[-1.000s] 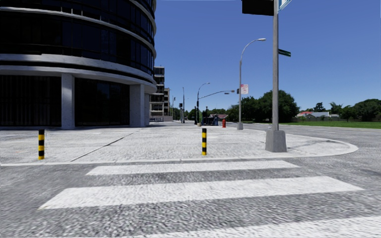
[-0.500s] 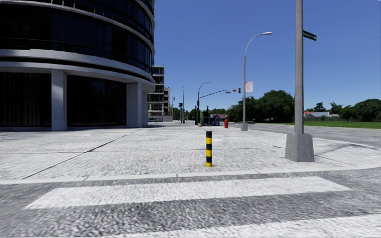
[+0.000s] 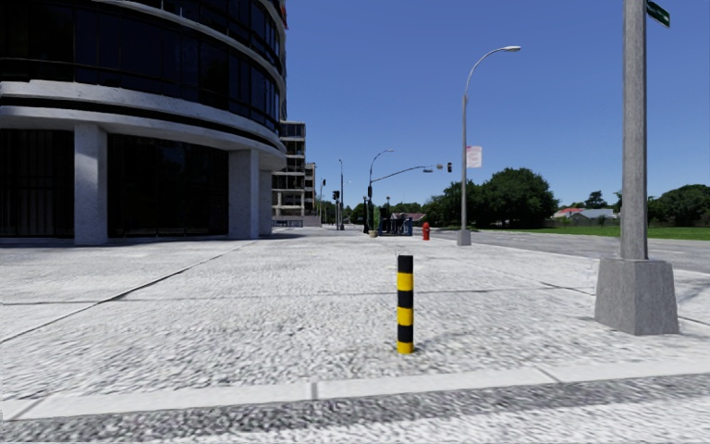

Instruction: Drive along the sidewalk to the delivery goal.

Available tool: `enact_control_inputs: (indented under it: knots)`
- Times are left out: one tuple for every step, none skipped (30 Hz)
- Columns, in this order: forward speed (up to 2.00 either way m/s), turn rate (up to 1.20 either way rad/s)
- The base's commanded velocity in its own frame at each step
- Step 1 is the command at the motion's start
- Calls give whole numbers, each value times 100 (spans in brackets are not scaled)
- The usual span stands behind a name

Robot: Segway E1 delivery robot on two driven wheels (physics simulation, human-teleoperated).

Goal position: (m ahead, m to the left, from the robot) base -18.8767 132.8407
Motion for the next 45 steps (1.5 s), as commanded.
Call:
enact_control_inputs:
  knots:
    - [200, 120]
    - [200, 120]
    - [200, 120]
    - [200, 120]
    - [200, 112]
    - [200, 41]
    - [200, 34]
    - [200, 34]
    - [200, 29]
    - [200, 26]
    - [200, 24]
    - [200, 24]
    - [200, 24]
    - [200, 24]
    - [200, 24]
    - [200, 24]
    - [200, 108]
    - [200, 120]
    - [200, 120]
    - [200, 120]
    - [200, 120]
    - [200, 80]
    - [200, 76]
    - [200, 92]
    - [200, 99]
    - [200, 61]
    - [200, 52]
    - [200, 52]
    - [200, 49]
    - [200, 49]
    - [200, 41]
    - [200, 16]
    - [200, 4]
    - [200, 0]
    - [200, 0]
    - [200, 0]
    - [200, 0]
    - [200, 0]
    - [200, 0]
    - [200, 0]
    - [200, 0]
    - [200, 0]
    - [200, 0]
    - [200, 0]
    - [200, 0]
